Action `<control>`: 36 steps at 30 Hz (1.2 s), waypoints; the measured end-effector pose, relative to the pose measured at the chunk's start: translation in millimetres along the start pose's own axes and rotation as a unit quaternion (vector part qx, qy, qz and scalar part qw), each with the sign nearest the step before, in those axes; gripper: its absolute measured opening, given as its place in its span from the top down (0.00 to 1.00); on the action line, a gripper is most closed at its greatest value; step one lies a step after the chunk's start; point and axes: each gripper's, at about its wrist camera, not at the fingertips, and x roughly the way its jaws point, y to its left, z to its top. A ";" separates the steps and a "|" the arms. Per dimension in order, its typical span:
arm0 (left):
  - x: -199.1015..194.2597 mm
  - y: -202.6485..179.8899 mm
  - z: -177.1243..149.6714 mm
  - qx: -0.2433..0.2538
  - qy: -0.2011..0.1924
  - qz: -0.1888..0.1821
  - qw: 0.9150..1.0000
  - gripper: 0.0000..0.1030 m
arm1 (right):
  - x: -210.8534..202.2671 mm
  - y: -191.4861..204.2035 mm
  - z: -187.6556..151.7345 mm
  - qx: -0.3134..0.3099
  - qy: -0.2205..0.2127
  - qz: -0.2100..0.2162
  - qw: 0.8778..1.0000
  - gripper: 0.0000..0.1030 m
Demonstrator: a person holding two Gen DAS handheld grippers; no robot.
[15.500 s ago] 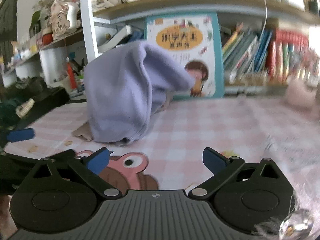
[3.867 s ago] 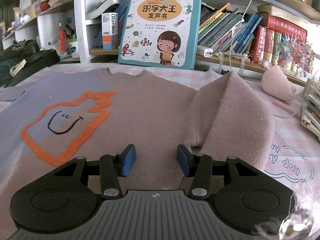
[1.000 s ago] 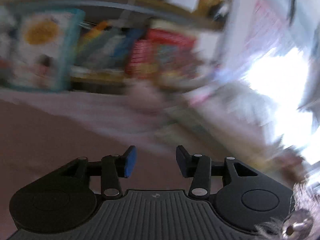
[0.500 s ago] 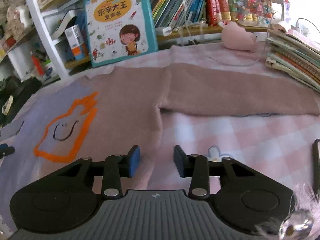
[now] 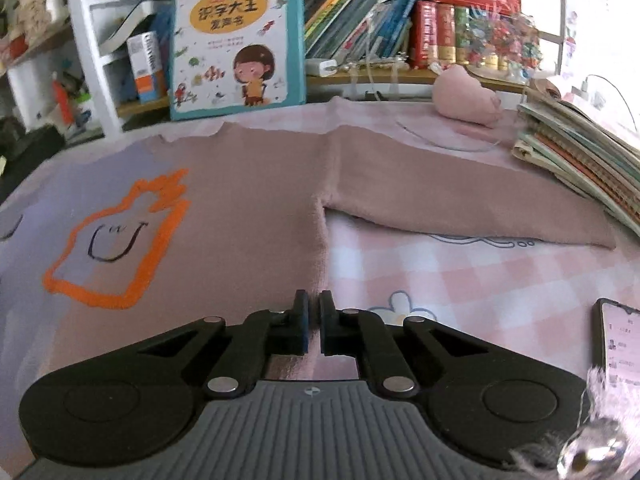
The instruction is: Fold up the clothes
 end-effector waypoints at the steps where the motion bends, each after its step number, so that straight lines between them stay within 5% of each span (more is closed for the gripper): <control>1: 0.0 2.2 0.5 -0.003 -0.001 0.003 1.000 0.92 | 0.0 1.1 -0.5 -0.002 -0.001 -0.001 1.000 0.95; 22: -0.2 6.2 2.3 -0.005 0.002 0.002 1.000 0.93 | 9.5 14.2 0.4 -0.026 -0.009 -0.012 1.000 0.95; 36: -6.2 11.7 1.4 -0.008 0.008 0.034 0.999 0.94 | 13.6 26.7 0.5 -0.056 -0.013 0.008 0.998 0.95</control>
